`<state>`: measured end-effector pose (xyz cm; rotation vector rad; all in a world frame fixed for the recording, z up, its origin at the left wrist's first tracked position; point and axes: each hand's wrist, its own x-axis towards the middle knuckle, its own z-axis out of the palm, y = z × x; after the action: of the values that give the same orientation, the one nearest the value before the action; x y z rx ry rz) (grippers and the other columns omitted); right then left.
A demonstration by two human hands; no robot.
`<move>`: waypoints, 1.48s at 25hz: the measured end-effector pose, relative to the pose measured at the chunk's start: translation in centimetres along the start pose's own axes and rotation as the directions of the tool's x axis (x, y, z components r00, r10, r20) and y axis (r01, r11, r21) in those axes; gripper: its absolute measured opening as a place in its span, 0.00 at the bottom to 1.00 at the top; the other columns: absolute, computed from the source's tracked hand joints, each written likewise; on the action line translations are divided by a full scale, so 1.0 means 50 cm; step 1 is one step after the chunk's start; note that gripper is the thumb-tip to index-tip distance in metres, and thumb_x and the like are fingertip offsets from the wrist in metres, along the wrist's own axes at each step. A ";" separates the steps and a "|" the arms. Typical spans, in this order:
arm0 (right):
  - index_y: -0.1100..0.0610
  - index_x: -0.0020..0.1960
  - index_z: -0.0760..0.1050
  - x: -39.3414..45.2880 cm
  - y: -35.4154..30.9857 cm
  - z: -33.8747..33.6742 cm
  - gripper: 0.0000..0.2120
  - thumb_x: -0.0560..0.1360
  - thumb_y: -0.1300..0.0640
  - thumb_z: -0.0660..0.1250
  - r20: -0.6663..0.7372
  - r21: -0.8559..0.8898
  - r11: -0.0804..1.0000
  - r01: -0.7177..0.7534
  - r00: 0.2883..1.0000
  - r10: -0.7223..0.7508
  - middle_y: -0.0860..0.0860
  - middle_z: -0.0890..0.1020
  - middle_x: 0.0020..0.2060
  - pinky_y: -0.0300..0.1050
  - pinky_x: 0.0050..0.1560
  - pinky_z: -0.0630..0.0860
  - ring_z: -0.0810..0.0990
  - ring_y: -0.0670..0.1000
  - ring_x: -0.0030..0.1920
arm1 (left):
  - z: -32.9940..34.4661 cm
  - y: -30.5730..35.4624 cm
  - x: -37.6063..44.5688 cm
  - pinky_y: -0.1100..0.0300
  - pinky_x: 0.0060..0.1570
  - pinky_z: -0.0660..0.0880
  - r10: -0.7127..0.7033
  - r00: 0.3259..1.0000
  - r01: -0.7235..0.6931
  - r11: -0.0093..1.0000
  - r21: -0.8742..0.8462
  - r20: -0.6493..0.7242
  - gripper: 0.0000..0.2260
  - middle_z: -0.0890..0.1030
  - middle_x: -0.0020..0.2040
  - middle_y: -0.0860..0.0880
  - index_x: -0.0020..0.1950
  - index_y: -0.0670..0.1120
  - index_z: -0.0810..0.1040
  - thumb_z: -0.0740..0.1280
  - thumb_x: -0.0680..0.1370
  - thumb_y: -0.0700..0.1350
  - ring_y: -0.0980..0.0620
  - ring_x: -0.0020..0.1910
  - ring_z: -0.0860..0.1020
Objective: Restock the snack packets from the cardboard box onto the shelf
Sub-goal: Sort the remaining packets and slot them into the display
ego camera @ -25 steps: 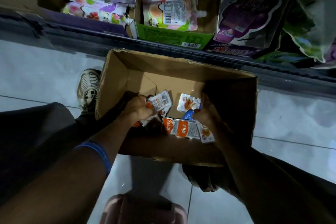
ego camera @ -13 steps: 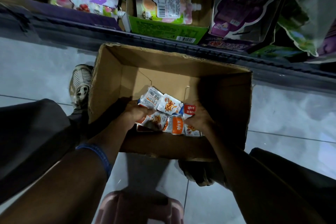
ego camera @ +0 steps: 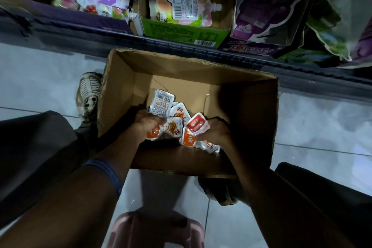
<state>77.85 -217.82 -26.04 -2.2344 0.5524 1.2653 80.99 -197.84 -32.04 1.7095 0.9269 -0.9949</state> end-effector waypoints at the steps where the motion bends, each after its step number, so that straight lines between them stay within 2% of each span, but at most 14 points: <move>1: 0.63 0.69 0.70 -0.002 -0.007 0.004 0.26 0.74 0.55 0.71 0.014 -0.037 0.999 0.029 1.000 -0.028 0.60 0.74 0.66 0.45 0.63 0.68 0.72 0.58 0.66 | -0.003 0.003 0.001 0.47 0.61 0.75 -0.005 1.000 0.005 1.000 0.006 0.005 0.22 0.81 0.61 0.45 0.62 0.44 0.79 0.77 0.70 0.39 0.44 0.59 0.79; 4: 0.55 0.66 0.73 0.015 -0.017 0.024 0.27 0.71 0.46 0.73 0.045 -0.146 0.984 0.106 0.994 -0.101 0.54 0.78 0.62 0.39 0.55 0.69 0.76 0.54 0.62 | -0.013 0.010 -0.006 0.51 0.57 0.75 0.002 1.000 -0.002 1.000 -0.017 0.000 0.22 0.80 0.63 0.43 0.65 0.43 0.78 0.76 0.71 0.38 0.44 0.61 0.79; 6: 0.54 0.63 0.75 0.032 -0.006 0.024 0.27 0.68 0.46 0.76 0.089 -0.194 0.974 0.117 0.991 -0.102 0.52 0.80 0.60 0.39 0.54 0.71 0.78 0.52 0.59 | -0.020 0.010 -0.006 0.54 0.47 0.76 0.007 1.000 -0.008 0.996 -0.084 -0.022 0.21 0.80 0.60 0.44 0.64 0.43 0.77 0.75 0.73 0.38 0.45 0.57 0.80; 8: 0.55 0.59 0.79 0.033 0.009 0.001 0.23 0.66 0.49 0.78 0.073 -0.113 0.988 0.102 0.993 -0.094 0.51 0.83 0.54 0.41 0.53 0.76 0.81 0.50 0.52 | -0.024 0.017 -0.013 0.56 0.40 0.76 0.010 0.999 -0.016 0.978 -0.207 -0.030 0.18 0.81 0.56 0.45 0.62 0.44 0.78 0.74 0.74 0.37 0.46 0.50 0.81; 10: 0.60 0.59 0.78 0.032 0.034 -0.033 0.21 0.69 0.57 0.77 0.022 0.171 0.981 0.093 0.995 -0.099 0.54 0.83 0.52 0.48 0.57 0.77 0.82 0.50 0.49 | -0.026 0.024 -0.009 0.51 0.44 0.79 -0.020 0.998 0.000 0.953 -0.304 -0.064 0.17 0.82 0.55 0.45 0.61 0.45 0.79 0.75 0.74 0.38 0.46 0.48 0.81; 12: 0.62 0.62 0.74 0.018 0.045 -0.059 0.19 0.73 0.64 0.72 -0.026 0.441 0.894 0.072 0.997 -0.067 0.55 0.80 0.52 0.49 0.61 0.74 0.81 0.47 0.47 | -0.025 0.031 -0.004 0.45 0.55 0.79 -0.046 0.994 0.010 0.941 -0.339 -0.100 0.19 0.82 0.58 0.44 0.62 0.45 0.79 0.76 0.72 0.41 0.43 0.53 0.82; 14: 0.61 0.57 0.75 0.019 0.044 -0.058 0.14 0.74 0.62 0.71 -0.065 0.550 0.834 0.044 0.998 -0.010 0.55 0.81 0.52 0.52 0.57 0.76 0.82 0.48 0.45 | -0.019 0.035 -0.006 0.43 0.59 0.77 -0.046 0.993 0.004 0.938 -0.347 -0.112 0.19 0.82 0.59 0.43 0.63 0.45 0.79 0.76 0.72 0.40 0.42 0.55 0.82; 17: 0.61 0.54 0.79 0.030 0.006 -0.001 0.13 0.71 0.59 0.74 -0.026 0.688 0.724 -0.040 0.997 0.079 0.59 0.84 0.52 0.54 0.55 0.78 0.83 0.58 0.52 | -0.005 0.024 -0.012 0.45 0.58 0.78 0.002 0.995 -0.037 0.938 -0.345 -0.101 0.18 0.82 0.59 0.41 0.61 0.42 0.80 0.75 0.72 0.35 0.41 0.56 0.82; 21: 0.66 0.58 0.77 0.058 -0.075 0.082 0.20 0.70 0.59 0.76 -0.220 0.626 0.775 -0.092 0.932 0.288 0.61 0.81 0.57 0.52 0.61 0.74 0.79 0.59 0.58 | -0.003 -0.009 -0.008 0.52 0.58 0.77 0.018 0.997 -0.016 0.999 -0.035 0.078 0.22 0.83 0.58 0.43 0.61 0.41 0.81 0.78 0.68 0.35 0.44 0.56 0.81; 23: 0.65 0.62 0.74 0.057 -0.092 0.098 0.25 0.68 0.58 0.76 -0.290 0.658 0.743 -0.126 0.868 0.404 0.61 0.78 0.60 0.51 0.59 0.76 0.78 0.59 0.59 | 0.000 -0.012 -0.007 0.55 0.60 0.75 0.007 0.991 -0.022 0.993 0.113 0.136 0.22 0.82 0.58 0.46 0.62 0.42 0.80 0.78 0.69 0.36 0.47 0.57 0.80; 25: 0.66 0.60 0.74 0.059 -0.087 0.099 0.24 0.67 0.62 0.77 -0.286 0.738 0.671 -0.079 0.863 0.417 0.60 0.79 0.57 0.48 0.53 0.77 0.80 0.60 0.56 | 0.006 -0.008 -0.002 0.56 0.61 0.73 0.022 0.992 -0.045 0.982 0.183 0.126 0.21 0.81 0.60 0.47 0.63 0.44 0.80 0.77 0.71 0.37 0.47 0.60 0.78; 28: 0.66 0.57 0.73 0.073 -0.074 0.097 0.24 0.64 0.69 0.77 -0.265 0.850 0.525 0.038 0.892 0.365 0.60 0.82 0.51 0.48 0.48 0.79 0.83 0.59 0.50 | 0.012 -0.003 0.002 0.57 0.60 0.74 0.060 0.988 -0.083 0.984 0.161 0.144 0.20 0.82 0.61 0.46 0.62 0.45 0.80 0.76 0.72 0.37 0.47 0.60 0.78; 33: 0.66 0.53 0.79 0.082 -0.044 0.089 0.14 0.68 0.69 0.74 -0.053 0.941 0.333 -0.055 0.950 0.308 0.65 0.82 0.51 0.64 0.54 0.78 0.82 0.64 0.50 | 0.011 -0.008 -0.001 0.57 0.56 0.76 0.059 0.987 -0.063 0.998 0.026 0.148 0.18 0.83 0.57 0.47 0.61 0.42 0.81 0.74 0.72 0.32 0.48 0.55 0.80; 37: 0.70 0.54 0.78 0.066 0.001 0.056 0.14 0.69 0.70 0.73 -0.200 0.944 0.320 0.080 0.909 0.366 0.68 0.80 0.54 0.62 0.58 0.76 0.81 0.64 0.52 | -0.004 0.017 -0.011 0.48 0.58 0.78 0.019 1.000 -0.019 0.999 -0.041 0.012 0.17 0.83 0.56 0.45 0.59 0.43 0.82 0.75 0.71 0.35 0.44 0.54 0.82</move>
<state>77.55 -216.48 -30.13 -1.3340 1.2845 0.2663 81.57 -197.96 -31.23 1.6734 0.9155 -0.9670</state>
